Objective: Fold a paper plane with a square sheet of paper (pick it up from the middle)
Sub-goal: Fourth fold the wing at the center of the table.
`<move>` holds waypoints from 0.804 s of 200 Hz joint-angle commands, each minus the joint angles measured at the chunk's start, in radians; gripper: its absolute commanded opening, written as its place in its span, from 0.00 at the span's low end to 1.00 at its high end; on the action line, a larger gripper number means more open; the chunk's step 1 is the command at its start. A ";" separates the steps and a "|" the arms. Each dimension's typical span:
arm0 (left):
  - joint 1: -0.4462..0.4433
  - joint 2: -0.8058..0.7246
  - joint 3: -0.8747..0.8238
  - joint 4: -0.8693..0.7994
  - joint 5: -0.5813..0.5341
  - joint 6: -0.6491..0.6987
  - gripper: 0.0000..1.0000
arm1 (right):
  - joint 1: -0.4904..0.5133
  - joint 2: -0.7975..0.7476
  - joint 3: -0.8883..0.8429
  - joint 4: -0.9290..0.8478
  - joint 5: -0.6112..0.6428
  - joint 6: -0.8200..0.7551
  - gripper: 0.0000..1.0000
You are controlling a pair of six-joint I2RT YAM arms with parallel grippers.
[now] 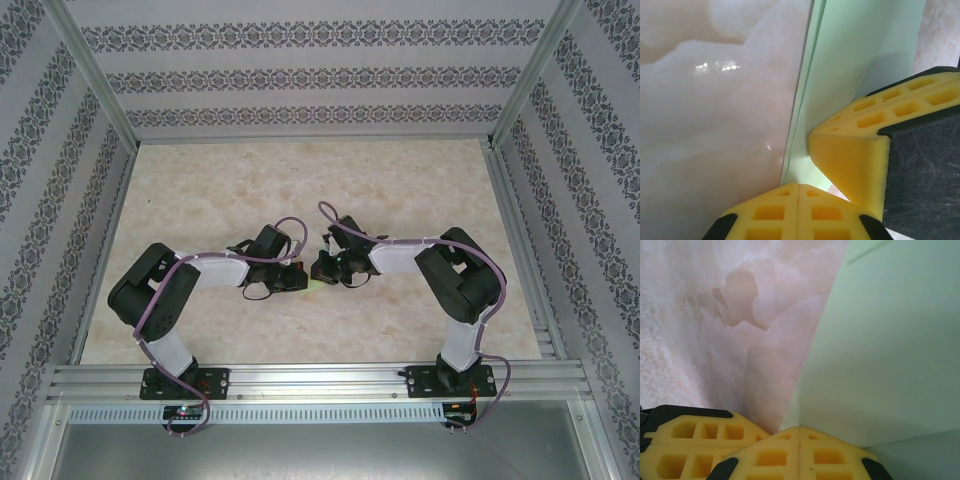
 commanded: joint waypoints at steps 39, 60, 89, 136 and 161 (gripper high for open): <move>0.010 0.034 -0.035 -0.157 -0.074 -0.003 0.00 | -0.112 0.060 0.038 -0.104 0.079 -0.089 0.00; 0.010 0.039 -0.039 -0.170 -0.073 -0.002 0.00 | -0.166 0.073 0.059 -0.123 0.082 -0.124 0.00; 0.010 0.041 -0.046 -0.169 -0.067 0.000 0.00 | -0.224 0.078 0.070 -0.141 0.089 -0.167 0.00; 0.010 0.040 -0.045 -0.168 -0.061 0.002 0.00 | -0.324 0.081 0.072 -0.093 0.076 -0.198 0.00; 0.010 0.045 -0.044 -0.159 -0.053 0.001 0.00 | -0.369 0.099 0.098 -0.068 0.057 -0.199 0.00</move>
